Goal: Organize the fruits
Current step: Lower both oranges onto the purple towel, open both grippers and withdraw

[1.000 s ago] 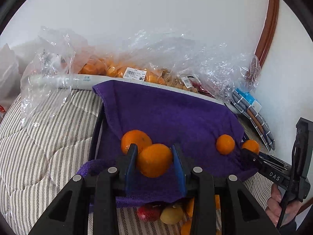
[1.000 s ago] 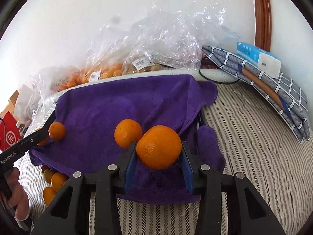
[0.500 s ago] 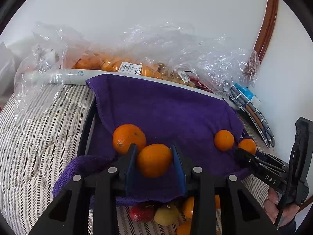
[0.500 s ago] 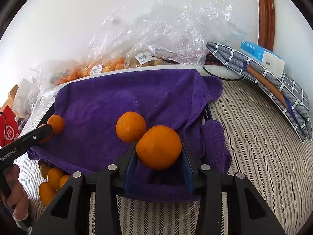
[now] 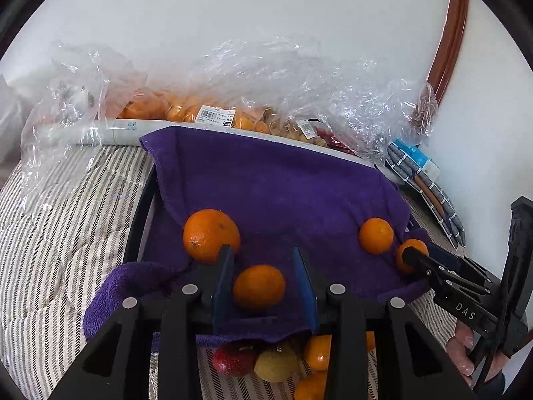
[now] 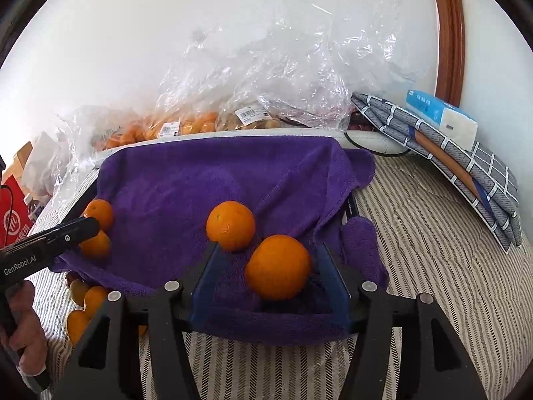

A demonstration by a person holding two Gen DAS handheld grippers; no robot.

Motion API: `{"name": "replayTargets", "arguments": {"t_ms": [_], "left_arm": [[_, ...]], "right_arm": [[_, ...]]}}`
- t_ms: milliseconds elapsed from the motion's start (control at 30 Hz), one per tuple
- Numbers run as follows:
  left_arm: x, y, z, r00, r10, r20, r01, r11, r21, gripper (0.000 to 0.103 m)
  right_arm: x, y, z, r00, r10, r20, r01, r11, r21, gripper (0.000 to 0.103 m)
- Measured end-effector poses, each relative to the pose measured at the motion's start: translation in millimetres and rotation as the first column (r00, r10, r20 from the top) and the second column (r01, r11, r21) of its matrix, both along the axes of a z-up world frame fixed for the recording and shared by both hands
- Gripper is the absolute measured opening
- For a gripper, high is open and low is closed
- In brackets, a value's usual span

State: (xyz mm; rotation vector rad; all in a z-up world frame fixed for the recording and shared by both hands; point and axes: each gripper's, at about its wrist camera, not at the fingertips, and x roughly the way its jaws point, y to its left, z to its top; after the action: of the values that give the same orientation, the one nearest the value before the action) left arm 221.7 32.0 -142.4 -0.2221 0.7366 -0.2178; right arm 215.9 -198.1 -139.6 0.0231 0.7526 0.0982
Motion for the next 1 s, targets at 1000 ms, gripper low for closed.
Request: {"name": "replayTargets", "arguments": {"t_ms": [1000], "left_arm": [[-69.2,40.8,4.4,0.992,0.111,0.052,-0.114,0.992,0.054,0.047]], "right_arm": [[-80.4,6.7,22.6,0.999,-0.031,-0.042,0.033,0.997,0.063,0.058]]}}
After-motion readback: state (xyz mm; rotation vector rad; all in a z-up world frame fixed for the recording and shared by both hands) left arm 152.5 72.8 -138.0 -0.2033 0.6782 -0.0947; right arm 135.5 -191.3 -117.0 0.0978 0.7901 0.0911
